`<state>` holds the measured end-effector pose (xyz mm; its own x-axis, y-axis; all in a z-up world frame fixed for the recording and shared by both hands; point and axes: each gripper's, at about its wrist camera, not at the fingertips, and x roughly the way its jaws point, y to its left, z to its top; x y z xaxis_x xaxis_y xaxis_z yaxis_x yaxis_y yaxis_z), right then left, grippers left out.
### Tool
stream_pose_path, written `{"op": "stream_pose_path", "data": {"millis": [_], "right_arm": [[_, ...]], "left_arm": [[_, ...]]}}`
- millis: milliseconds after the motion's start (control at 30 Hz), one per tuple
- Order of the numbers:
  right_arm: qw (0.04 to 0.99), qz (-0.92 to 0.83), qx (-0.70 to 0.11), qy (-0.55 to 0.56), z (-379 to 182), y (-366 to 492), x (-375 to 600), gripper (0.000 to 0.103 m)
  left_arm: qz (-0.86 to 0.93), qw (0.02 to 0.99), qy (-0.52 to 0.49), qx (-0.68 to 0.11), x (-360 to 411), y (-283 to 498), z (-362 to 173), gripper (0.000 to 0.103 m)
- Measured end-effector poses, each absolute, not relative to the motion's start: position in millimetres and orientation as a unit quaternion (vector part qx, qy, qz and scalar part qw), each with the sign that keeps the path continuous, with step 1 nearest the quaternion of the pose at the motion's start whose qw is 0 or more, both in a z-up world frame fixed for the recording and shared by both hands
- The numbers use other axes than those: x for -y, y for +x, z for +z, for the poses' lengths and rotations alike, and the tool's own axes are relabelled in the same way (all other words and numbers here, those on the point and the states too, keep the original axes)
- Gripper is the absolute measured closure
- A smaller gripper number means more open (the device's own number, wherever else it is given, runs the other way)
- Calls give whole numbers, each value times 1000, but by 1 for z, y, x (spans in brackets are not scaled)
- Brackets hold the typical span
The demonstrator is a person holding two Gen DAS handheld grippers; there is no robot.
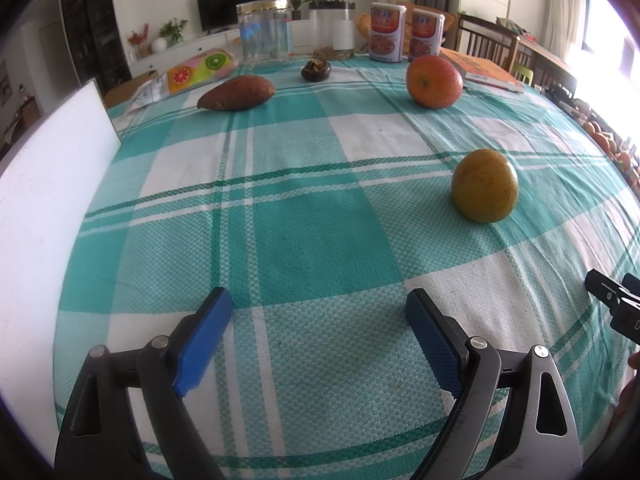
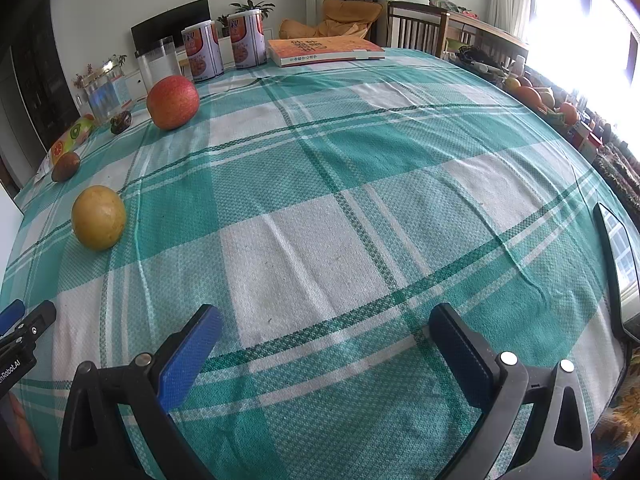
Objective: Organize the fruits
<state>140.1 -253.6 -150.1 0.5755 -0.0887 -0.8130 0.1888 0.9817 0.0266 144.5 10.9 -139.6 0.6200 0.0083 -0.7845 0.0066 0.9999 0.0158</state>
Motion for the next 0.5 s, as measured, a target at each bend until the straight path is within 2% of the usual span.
{"op": "stream_pose_path", "data": {"millis": [500], "right_arm": [[886,-79,-454,55,-150,140,253,0]], "left_arm": [[0,900,9,-436,-11,145,-140,12]]}}
